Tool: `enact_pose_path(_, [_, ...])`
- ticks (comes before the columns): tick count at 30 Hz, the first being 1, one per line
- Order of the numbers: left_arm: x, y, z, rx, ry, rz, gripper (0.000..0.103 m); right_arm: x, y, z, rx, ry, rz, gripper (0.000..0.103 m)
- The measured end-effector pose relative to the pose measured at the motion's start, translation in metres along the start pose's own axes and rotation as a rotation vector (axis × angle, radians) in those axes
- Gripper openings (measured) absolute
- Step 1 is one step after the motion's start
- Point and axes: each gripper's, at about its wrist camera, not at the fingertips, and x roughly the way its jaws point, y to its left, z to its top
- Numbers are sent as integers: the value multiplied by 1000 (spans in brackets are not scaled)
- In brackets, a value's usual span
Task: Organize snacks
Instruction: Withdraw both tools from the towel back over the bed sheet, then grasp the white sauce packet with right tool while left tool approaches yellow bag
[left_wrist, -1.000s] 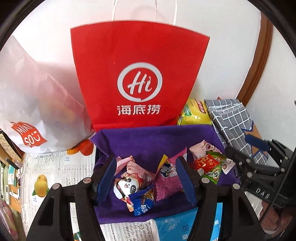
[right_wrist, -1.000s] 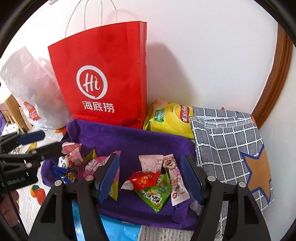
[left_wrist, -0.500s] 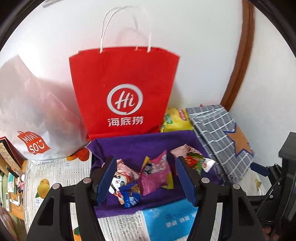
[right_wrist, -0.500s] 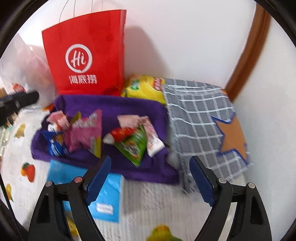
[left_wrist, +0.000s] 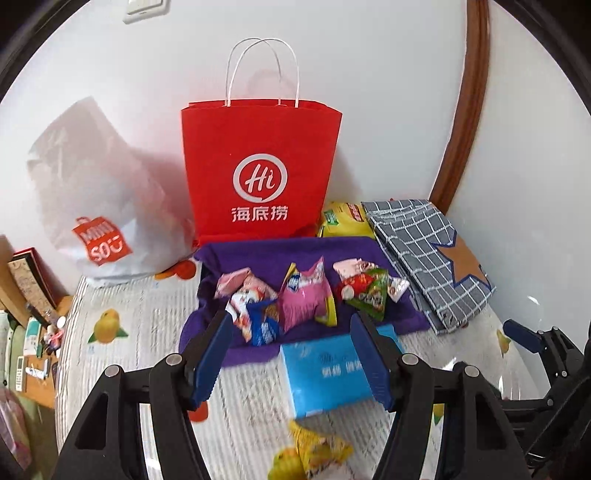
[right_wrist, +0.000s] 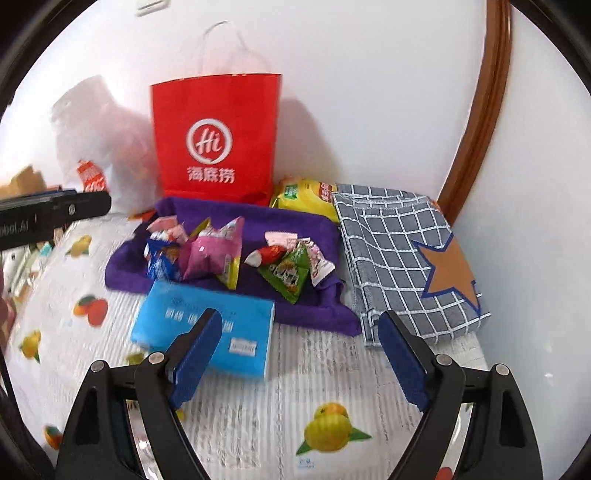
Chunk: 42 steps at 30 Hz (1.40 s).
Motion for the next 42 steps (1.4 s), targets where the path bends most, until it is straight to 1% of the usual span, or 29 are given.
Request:
enact_pose_path(4, [-12, 1, -19, -13, 11, 10, 64, -8, 9, -19, -11, 9, 87, 83])
enact_pose_path(6, [-16, 2, -28, -17, 17, 9, 64, -12, 16, -27, -17, 10, 99, 83])
enact_pose_path(8, [-21, 1, -37, -14, 21, 13, 64, -18, 20, -35, -18, -7, 108, 83])
enact_pose_path(10, [-26, 0, -45, -9, 17, 21, 64, -20, 21, -39, 3, -9, 128, 84])
enact_pose_path(12, [-30, -1, -53, -3, 10, 25, 64, -23, 20, -45, 40, -11, 175, 88])
enact_pose_path(14, [-33, 0, -59, -2, 7, 36, 64, -25, 17, -50, 82, -19, 207, 88])
enact_pose_path(17, [-34, 3, -69, -4, 12, 52, 64, -22, 17, -56, 119, -7, 219, 88])
enact_pose_path(19, [-33, 10, -76, -21, 22, 44, 64, -18, 20, -60, 123, 5, 218, 88])
enact_pose_path(21, [-32, 17, -82, -39, 32, 43, 64, -15, 24, -65, 124, 10, 241, 87])
enact_pose_path(23, [-28, 25, -86, -57, 42, 53, 64, -11, 32, -70, 117, 20, 271, 86])
enact_pose_path(26, [-21, 39, -93, -84, 75, 59, 64, -2, 50, -79, 78, 57, 307, 79])
enact_pose_path(33, [-11, 61, -104, -119, 106, 65, 64, 20, 93, -103, -16, 135, 413, 66])
enact_pose_path(38, [-2, 68, -110, -126, 127, 62, 64, 35, 111, -116, -50, 182, 450, 65])
enact_pose_path(41, [3, 70, -113, -126, 137, 52, 64, 46, 119, -124, -75, 232, 486, 65])
enact_pose_path(42, [4, 71, -113, -128, 140, 51, 64, 48, 120, -127, -81, 238, 485, 65])
